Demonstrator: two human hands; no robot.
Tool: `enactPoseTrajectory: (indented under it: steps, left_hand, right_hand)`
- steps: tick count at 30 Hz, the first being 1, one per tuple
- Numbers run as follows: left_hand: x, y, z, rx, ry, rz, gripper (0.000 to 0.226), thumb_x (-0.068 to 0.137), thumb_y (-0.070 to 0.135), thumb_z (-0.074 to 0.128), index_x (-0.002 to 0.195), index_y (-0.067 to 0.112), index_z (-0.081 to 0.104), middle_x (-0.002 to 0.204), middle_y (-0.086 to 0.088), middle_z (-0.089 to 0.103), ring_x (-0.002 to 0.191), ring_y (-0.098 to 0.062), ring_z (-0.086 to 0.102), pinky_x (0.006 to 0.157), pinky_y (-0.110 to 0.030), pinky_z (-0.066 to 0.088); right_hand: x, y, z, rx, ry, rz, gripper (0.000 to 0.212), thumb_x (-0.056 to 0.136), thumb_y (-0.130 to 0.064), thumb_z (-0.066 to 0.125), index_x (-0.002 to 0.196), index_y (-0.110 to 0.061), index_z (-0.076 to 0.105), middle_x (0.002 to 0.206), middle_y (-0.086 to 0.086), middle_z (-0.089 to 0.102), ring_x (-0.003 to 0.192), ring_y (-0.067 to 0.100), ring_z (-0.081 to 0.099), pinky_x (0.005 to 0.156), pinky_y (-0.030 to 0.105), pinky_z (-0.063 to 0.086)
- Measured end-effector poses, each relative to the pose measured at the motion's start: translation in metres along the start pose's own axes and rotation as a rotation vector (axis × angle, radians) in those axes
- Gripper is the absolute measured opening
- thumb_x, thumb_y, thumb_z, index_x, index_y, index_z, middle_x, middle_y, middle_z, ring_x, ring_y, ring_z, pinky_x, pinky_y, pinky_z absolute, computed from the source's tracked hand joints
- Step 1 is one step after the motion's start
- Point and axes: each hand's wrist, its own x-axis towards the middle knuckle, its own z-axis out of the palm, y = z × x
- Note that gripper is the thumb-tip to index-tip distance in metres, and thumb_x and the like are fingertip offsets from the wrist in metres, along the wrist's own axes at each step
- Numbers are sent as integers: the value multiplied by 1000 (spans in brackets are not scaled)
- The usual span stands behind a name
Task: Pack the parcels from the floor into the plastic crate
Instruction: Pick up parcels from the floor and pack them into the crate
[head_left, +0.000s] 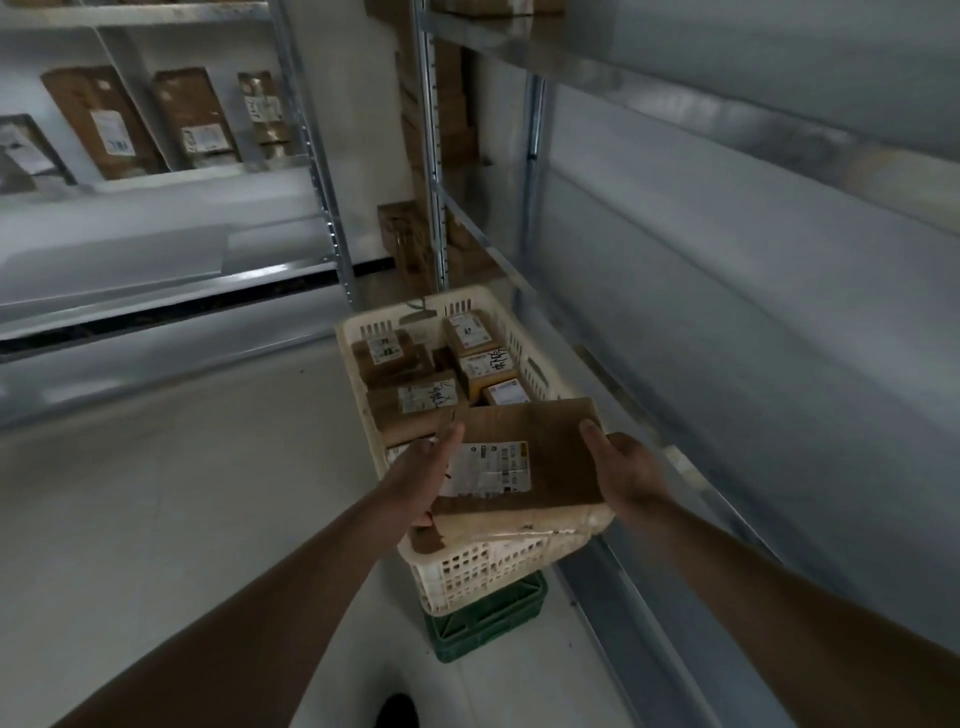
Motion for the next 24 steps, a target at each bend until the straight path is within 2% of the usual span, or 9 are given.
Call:
enactPoseTrajectory:
  steps: [3, 5, 6, 9, 11, 13, 16, 20, 24]
  left_hand:
    - [32, 15, -21, 23, -78, 31, 66, 80, 82, 35, 110, 30, 64, 114, -7, 68, 103, -29, 64, 90, -52, 53]
    - [50, 27, -35, 50, -105, 4, 83, 66, 91, 37, 121, 33, 60, 125, -5, 63, 109, -30, 61, 87, -52, 54]
    - [59, 32, -40, 67, -107, -3, 87, 65, 91, 38, 128, 33, 55, 131, -3, 59, 113, -31, 59, 85, -52, 55]
    - [82, 47, -52, 91, -120, 8, 75, 80, 82, 39, 136, 32, 45, 134, 0, 51, 119, -31, 53, 86, -52, 54]
    - [98, 56, -56, 106, -144, 25, 73, 81, 81, 39, 136, 33, 45, 133, -1, 51, 117, -29, 53, 86, -52, 55]
    - [113, 64, -56, 130, -183, 55, 79, 80, 82, 39, 140, 31, 42, 139, -4, 48, 118, -30, 53, 81, -47, 57]
    - [130, 76, -53, 134, -226, 75, 82, 79, 81, 40, 139, 25, 44, 139, -6, 50, 117, -29, 54, 83, -45, 56]
    - [149, 88, -42, 148, -271, 49, 103, 57, 91, 41, 136, 27, 46, 134, -4, 54, 113, -28, 57, 84, -49, 56]
    - [164, 92, -35, 217, -291, 33, 83, 76, 85, 35, 133, 26, 49, 125, -6, 60, 105, -28, 61, 77, -43, 56]
  right_hand:
    - [19, -16, 14, 12, 58, 26, 58, 97, -65, 32, 91, -15, 61, 88, 7, 61, 84, 23, 60, 74, 34, 47]
    - [29, -27, 22, 35, 87, 48, 60, 96, -65, 32, 97, -14, 62, 90, 8, 63, 87, 25, 61, 82, 38, 51]
    - [32, -32, 27, 53, 102, 64, 59, 97, -65, 32, 101, -14, 62, 91, 8, 63, 89, 25, 61, 84, 39, 51]
    - [38, -43, 37, 99, 169, 115, 57, 98, -63, 33, 108, -15, 62, 93, 6, 61, 89, 24, 59, 83, 37, 49]
    - [42, -46, 43, 129, 199, 140, 61, 96, -67, 32, 114, -16, 61, 99, 8, 63, 93, 26, 61, 89, 42, 52]
    - [45, -48, 45, 151, 225, 161, 64, 95, -69, 32, 120, -18, 59, 105, 9, 63, 97, 27, 61, 92, 46, 52]
    - [51, -48, 46, 152, 273, 183, 61, 97, -66, 33, 124, -18, 57, 106, 8, 61, 96, 25, 59, 88, 39, 50]
    - [68, -41, 47, 228, 287, 237, 60, 96, -66, 37, 126, -18, 57, 106, 9, 62, 97, 27, 62, 90, 43, 53]
    - [86, -30, 50, 233, 275, 276, 64, 94, -69, 35, 121, -17, 61, 106, 10, 65, 96, 27, 62, 92, 47, 53]
